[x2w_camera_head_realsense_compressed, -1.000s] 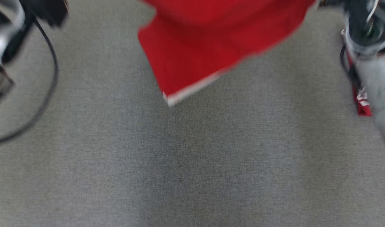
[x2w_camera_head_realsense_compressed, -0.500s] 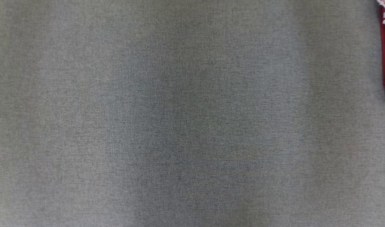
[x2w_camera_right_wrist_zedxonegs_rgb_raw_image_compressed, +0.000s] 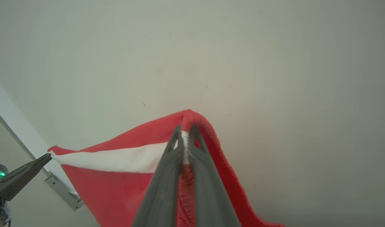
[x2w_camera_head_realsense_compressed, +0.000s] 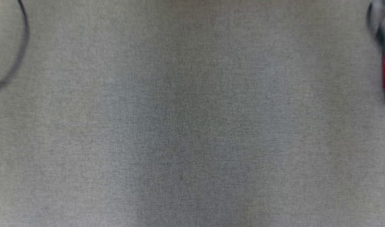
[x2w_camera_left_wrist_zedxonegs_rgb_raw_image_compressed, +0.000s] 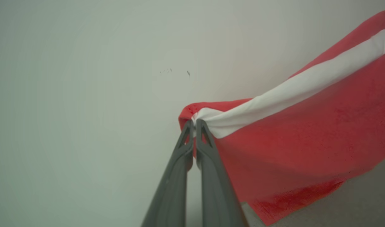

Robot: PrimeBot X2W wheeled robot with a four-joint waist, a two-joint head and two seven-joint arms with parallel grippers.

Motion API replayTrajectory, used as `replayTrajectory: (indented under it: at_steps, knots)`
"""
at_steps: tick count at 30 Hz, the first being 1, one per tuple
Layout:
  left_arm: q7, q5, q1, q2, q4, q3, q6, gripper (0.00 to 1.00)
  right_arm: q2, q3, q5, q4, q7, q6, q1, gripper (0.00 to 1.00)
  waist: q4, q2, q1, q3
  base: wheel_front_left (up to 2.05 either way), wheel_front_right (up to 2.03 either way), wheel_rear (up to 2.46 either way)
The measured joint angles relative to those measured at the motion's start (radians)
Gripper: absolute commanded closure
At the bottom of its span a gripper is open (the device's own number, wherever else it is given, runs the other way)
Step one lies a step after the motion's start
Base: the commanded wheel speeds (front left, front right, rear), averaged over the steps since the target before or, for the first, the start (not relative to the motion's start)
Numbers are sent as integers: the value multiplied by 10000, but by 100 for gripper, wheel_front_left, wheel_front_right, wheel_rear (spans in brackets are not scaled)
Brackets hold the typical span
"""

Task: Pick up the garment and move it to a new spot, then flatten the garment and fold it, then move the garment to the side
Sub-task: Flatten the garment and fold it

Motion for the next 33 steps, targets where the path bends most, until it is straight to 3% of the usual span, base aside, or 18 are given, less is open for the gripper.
replayTrajectory:
  at_steps: [4,7,14,17,22,26,33]
  knots:
    - [-171,-583,1826,54,-660,481,257,100,-708,692,372,-1089,-284,0,1639,100,-34,-1,-1,-427,0,0,0]
    - [-174,-754,3473,-98,-1770,1290,711,100,-1279,1166,673,-1964,-644,0,3136,100,-36,-2,-1,-824,0,0,0]
    - [-197,-217,8044,-249,-4126,2495,1682,100,-2052,1810,1344,-3517,-1344,0,6442,100,-44,-3,-4,-1801,0,0,0]
    - [-199,-105,9731,-313,-4851,2920,1908,100,-2291,2021,1386,-4008,-1494,0,7650,100,-60,-5,-6,-2201,0,0,0]
    - [-199,10,12089,-374,-5125,3720,1825,100,-2424,2259,1373,-4652,-1595,0,9372,100,-90,-4,-4,-2787,0,0,0]
    - [-199,178,13516,-604,-4999,4387,1467,100,-2610,2178,1338,-4882,-1622,0,10714,100,-91,-5,-4,-3210,0,0,0]
    - [-199,874,15005,-1087,-4527,5442,949,100,-2742,1937,1381,-5147,-1622,0,12712,100,-35,-4,-3,-3881,0,0,0]
